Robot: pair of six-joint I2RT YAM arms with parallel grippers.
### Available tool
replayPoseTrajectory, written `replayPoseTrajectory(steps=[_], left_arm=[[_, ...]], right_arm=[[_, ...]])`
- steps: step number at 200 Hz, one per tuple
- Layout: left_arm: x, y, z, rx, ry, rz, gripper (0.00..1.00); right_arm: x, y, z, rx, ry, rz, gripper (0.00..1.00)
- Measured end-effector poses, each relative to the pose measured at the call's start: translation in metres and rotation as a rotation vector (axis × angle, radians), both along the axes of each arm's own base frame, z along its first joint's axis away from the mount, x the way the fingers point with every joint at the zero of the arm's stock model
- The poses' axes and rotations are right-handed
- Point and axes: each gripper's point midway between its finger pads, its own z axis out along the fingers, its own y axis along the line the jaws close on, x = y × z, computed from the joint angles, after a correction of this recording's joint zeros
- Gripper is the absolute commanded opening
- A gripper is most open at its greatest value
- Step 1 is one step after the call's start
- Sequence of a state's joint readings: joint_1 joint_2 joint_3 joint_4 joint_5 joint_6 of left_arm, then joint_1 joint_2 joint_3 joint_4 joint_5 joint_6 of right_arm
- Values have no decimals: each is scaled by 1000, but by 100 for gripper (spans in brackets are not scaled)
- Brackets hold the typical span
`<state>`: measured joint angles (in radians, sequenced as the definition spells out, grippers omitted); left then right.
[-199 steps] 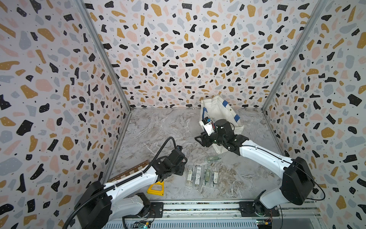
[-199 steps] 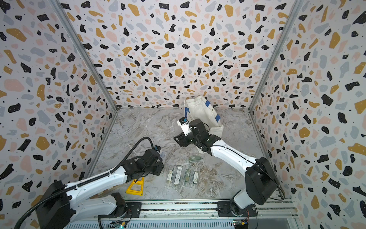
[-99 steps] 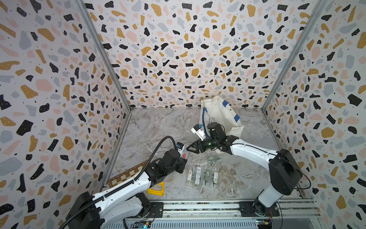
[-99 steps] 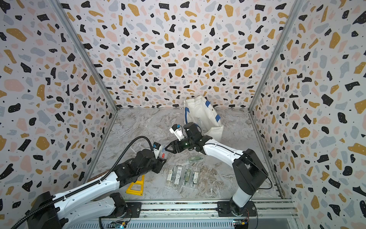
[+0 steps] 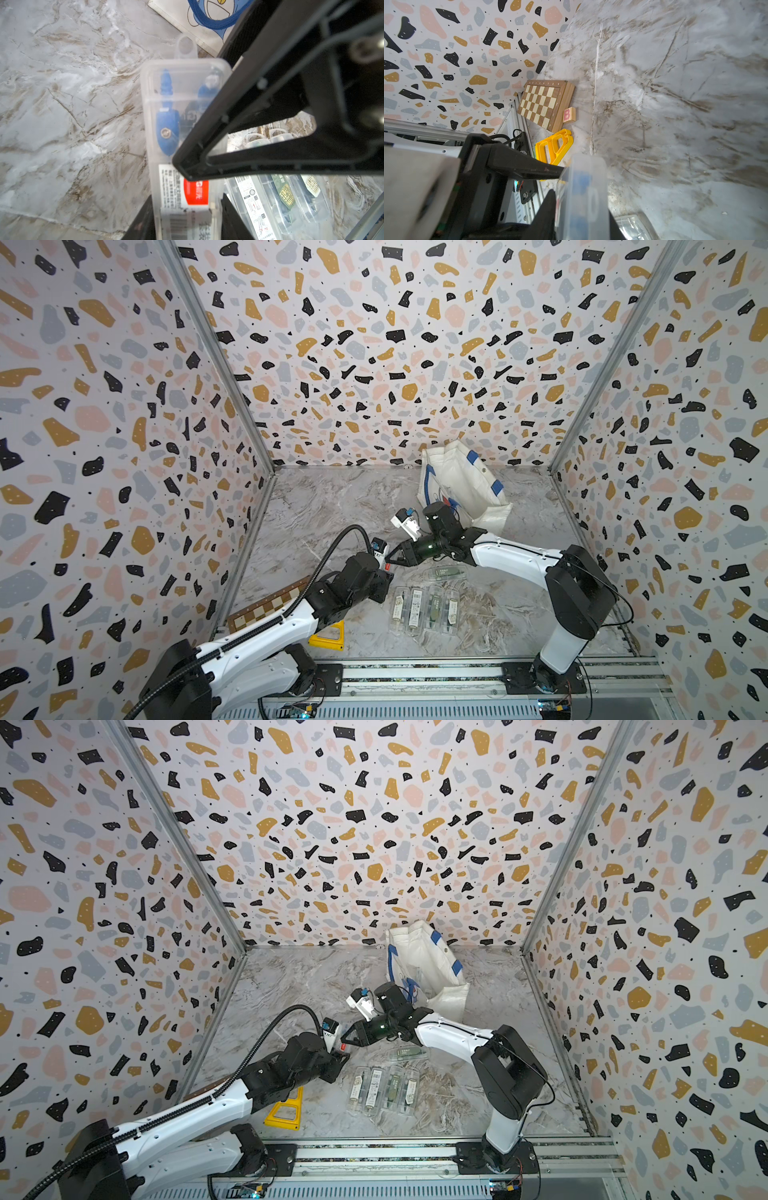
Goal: Put the compass set into the canvas bag
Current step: Place the compass set in the canvas bag.
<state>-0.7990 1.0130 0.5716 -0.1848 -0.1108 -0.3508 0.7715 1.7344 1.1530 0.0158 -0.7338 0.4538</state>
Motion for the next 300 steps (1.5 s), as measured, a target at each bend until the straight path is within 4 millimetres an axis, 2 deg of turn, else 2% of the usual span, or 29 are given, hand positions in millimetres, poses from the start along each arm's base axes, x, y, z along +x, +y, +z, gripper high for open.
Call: replayPoseTrajectory(steps=[27, 50, 88, 121, 166, 195, 229, 274, 300], left_arm=[[1, 1, -1, 6, -1, 6, 48], [1, 1, -1, 6, 0, 6, 58], [1, 2, -3, 15, 2, 10, 69], [5, 2, -2, 22, -15, 15, 75], [19, -5, 9, 1, -91, 0, 78], [34, 0, 2, 11, -92, 29, 78], [54, 7, -11, -1, -64, 80, 77], [57, 0, -18, -16, -54, 65, 77], [58, -4, -18, -29, -54, 53, 77]], right_arm=[[2, 2, 4, 5, 0, -8, 12], [4, 1, 3, -4, -11, -17, 7], [15, -3, 0, -42, -55, -54, 2], [37, -15, 3, -69, -92, -118, 0], [78, -39, 19, -95, -148, -239, 0], [100, -50, 48, -104, -242, -309, 0], [123, -64, 100, -79, -384, -396, 0], [144, -95, 164, -70, -565, -537, 0], [157, -118, 191, -86, -646, -630, 0]])
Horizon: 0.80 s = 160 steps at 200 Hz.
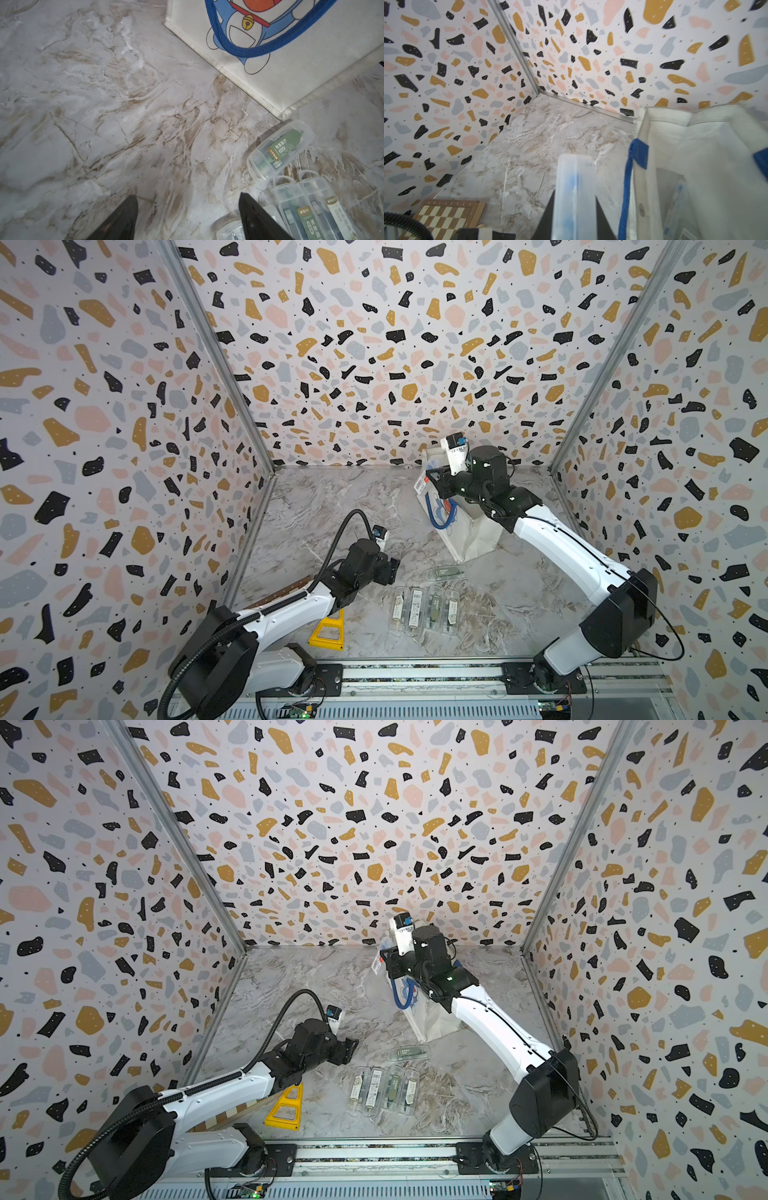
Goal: Put the compass set into the canvas bag
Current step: Place the compass set in the canvas bag.
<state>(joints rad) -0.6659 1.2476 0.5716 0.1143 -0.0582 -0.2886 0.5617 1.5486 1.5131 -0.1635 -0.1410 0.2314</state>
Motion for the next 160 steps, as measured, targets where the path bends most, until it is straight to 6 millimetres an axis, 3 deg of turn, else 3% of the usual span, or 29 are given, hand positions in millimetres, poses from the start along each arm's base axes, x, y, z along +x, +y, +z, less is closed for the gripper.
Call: replayPoseTrajectory(steps=[51, 82, 109, 160], left_arm=[[-1, -3, -8, 15, 36, -14, 77], [-3, -3, -9, 16, 42, -19, 77], [-3, -3, -10, 19, 47, -20, 77], [-4, -3, -13, 25, 54, -25, 77]], right_arm=[[37, -52, 43, -48, -102, -227, 0], [58, -75, 48, -97, -116, -331, 0], [76, -84, 26, -154, -72, -369, 0], [103, -81, -65, -294, 110, -356, 0]])
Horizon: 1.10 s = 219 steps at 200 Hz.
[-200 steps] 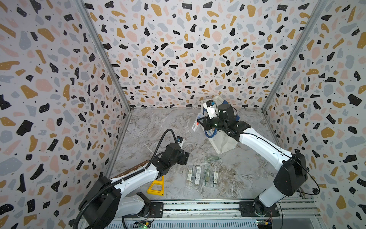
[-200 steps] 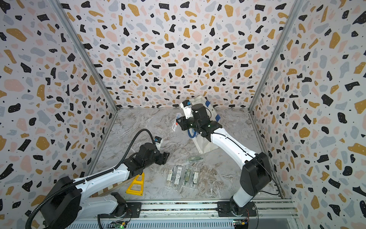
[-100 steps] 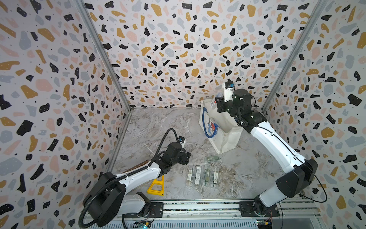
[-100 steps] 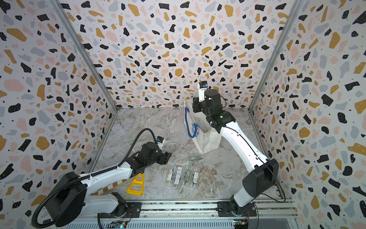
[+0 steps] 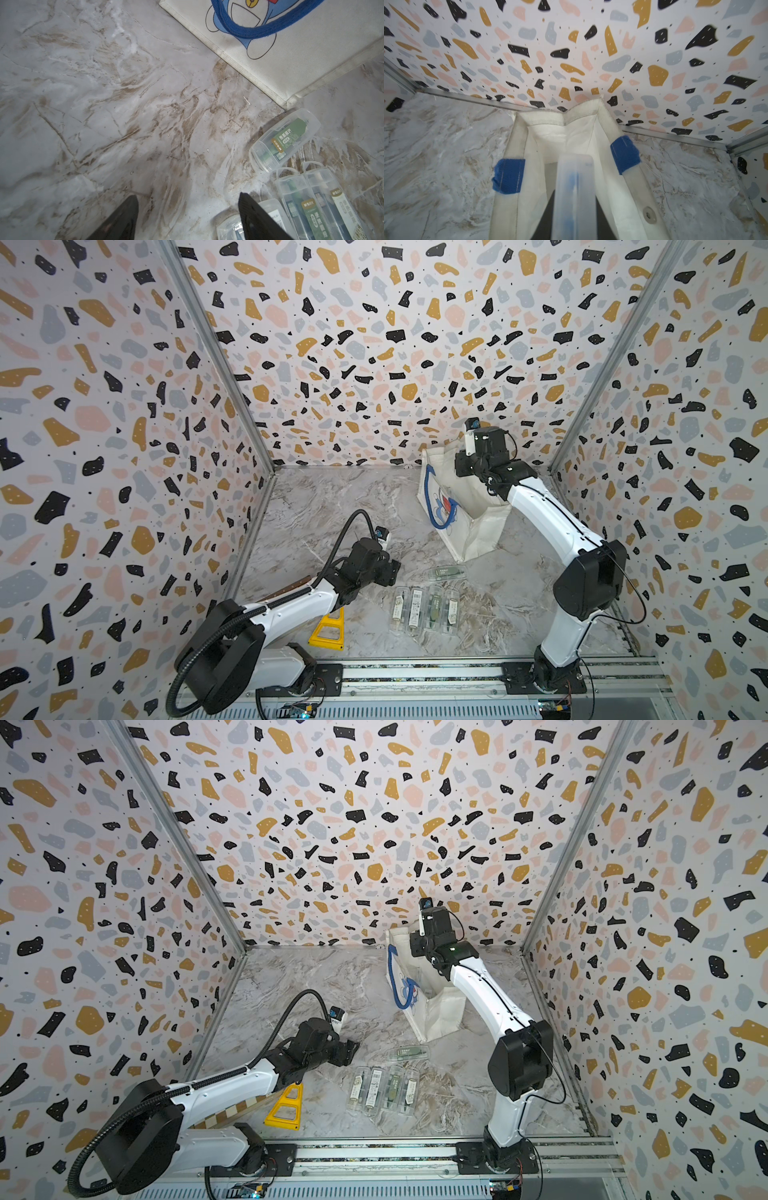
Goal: Put the compass set into the canvas bag
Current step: Place the compass set in the canvas bag.
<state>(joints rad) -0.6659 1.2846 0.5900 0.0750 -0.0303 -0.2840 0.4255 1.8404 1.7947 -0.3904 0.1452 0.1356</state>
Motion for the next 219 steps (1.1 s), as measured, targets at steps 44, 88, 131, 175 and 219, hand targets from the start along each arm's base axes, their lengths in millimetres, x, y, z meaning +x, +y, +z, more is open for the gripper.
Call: replayPoseTrajectory(steps=[44, 88, 131, 175, 219], left_arm=[[-1, -1, 0, -2, 3, -5, 77], [-1, -1, 0, -4, 4, -7, 77], [-2, -2, 0, -6, 5, -12, 77], [-2, -2, 0, -5, 5, -14, 77], [-2, -3, 0, -7, 7, -18, 77]], right_arm=[[12, -2, -72, -54, 152, 2, 0], [17, -9, -111, -51, 245, 8, 0], [14, -3, -135, -24, 304, 32, 2], [13, 1, -137, -1, 312, 41, 30], [11, 2, -138, 1, 323, 41, 48]])
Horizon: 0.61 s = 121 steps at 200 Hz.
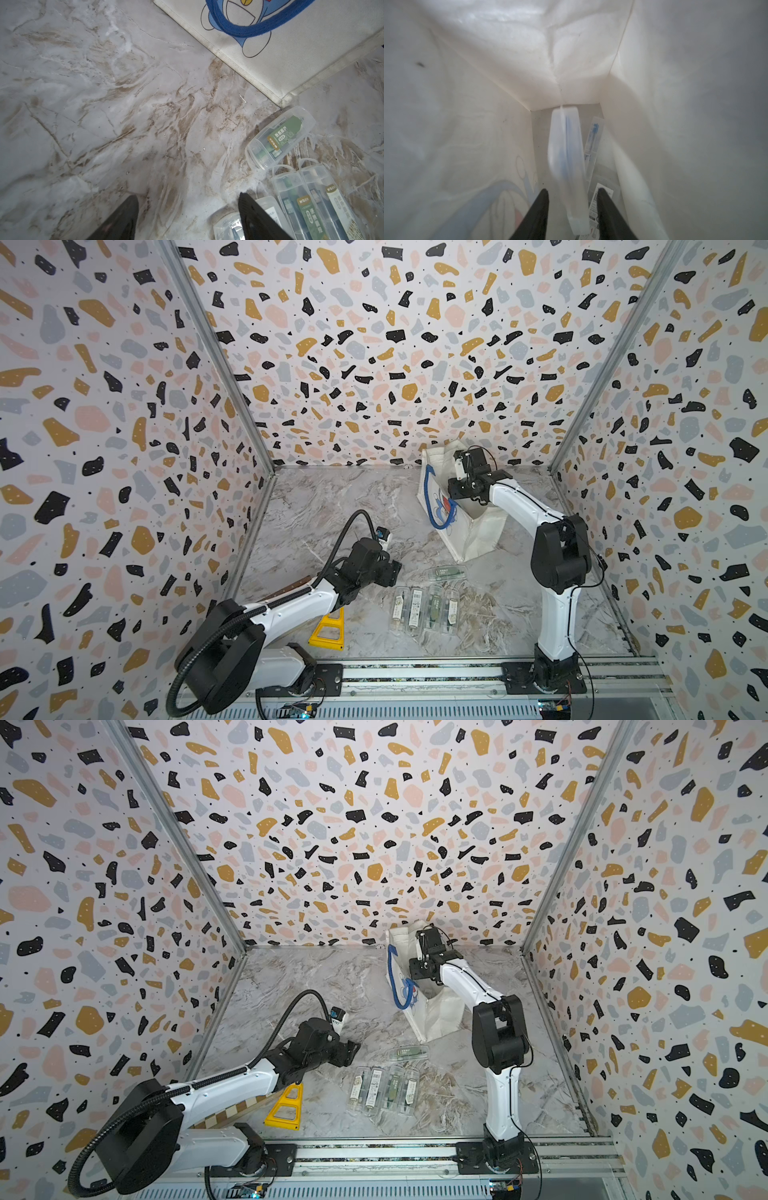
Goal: Put the compass set into the canvas bag
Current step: Place the compass set in the canvas bag.
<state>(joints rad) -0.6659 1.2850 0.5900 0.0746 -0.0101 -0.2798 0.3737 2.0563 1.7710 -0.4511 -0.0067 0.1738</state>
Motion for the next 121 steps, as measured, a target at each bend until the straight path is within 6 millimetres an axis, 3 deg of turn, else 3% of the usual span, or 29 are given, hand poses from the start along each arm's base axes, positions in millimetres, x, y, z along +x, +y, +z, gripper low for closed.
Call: replayPoseTrajectory(steps=[29, 77, 100, 121], left_arm=[[0, 0, 0, -1, 1, -2, 77], [-1, -1, 0, -1, 1, -7, 77], [-1, -2, 0, -4, 1, -17, 77], [-2, -5, 1, -13, 3, -30, 77]], right_arm=[[-1, 4, 10, -10, -8, 6, 57], [9, 21, 64, -1, -124, 27, 66], [2, 21, 85, 2, -156, 30, 66], [-6, 18, 117, 18, -212, 27, 67]])
